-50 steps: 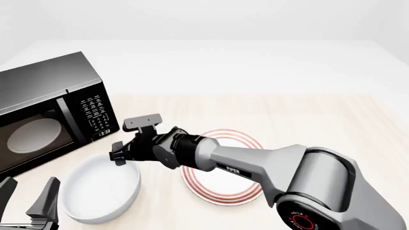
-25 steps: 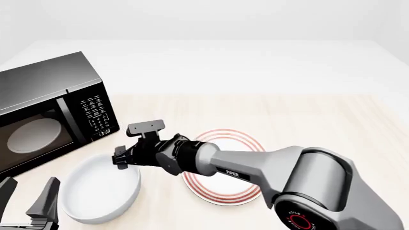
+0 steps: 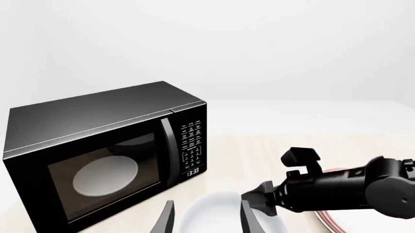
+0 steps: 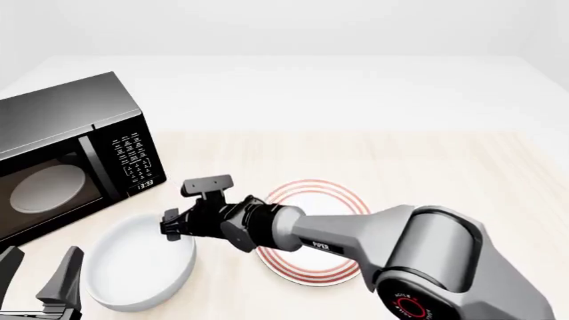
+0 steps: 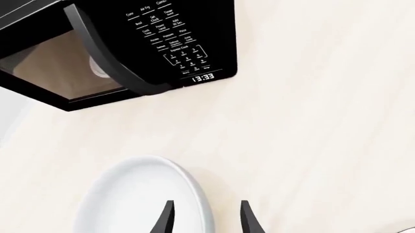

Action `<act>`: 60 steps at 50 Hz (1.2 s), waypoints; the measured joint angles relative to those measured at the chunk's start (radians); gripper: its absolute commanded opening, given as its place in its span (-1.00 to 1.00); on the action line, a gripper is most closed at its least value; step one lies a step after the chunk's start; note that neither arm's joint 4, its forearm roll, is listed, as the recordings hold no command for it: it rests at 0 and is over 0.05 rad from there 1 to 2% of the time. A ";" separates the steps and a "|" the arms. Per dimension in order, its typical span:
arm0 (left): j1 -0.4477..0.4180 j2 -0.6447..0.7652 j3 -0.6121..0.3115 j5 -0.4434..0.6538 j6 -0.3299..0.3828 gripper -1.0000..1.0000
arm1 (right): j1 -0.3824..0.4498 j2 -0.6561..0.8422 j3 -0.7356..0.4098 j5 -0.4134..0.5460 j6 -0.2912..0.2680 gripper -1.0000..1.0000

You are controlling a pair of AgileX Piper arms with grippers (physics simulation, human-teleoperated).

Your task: Put the white bowl to the right of the plate.

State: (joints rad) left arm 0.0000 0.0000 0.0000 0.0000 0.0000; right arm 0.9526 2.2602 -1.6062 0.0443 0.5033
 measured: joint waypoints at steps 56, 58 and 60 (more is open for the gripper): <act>0.000 0.000 0.000 0.000 0.000 1.00 | 0.011 0.063 0.006 -0.070 0.047 -1.00; 0.000 0.000 0.000 0.000 0.000 1.00 | 0.011 0.064 0.005 -0.067 0.045 -1.00; 0.000 0.000 0.000 0.000 0.000 1.00 | 0.011 0.064 0.004 -0.065 0.043 -1.00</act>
State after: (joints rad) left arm 0.0000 0.0000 0.0000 0.0000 0.0000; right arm 0.9634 2.3242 -1.6026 -0.0206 0.5468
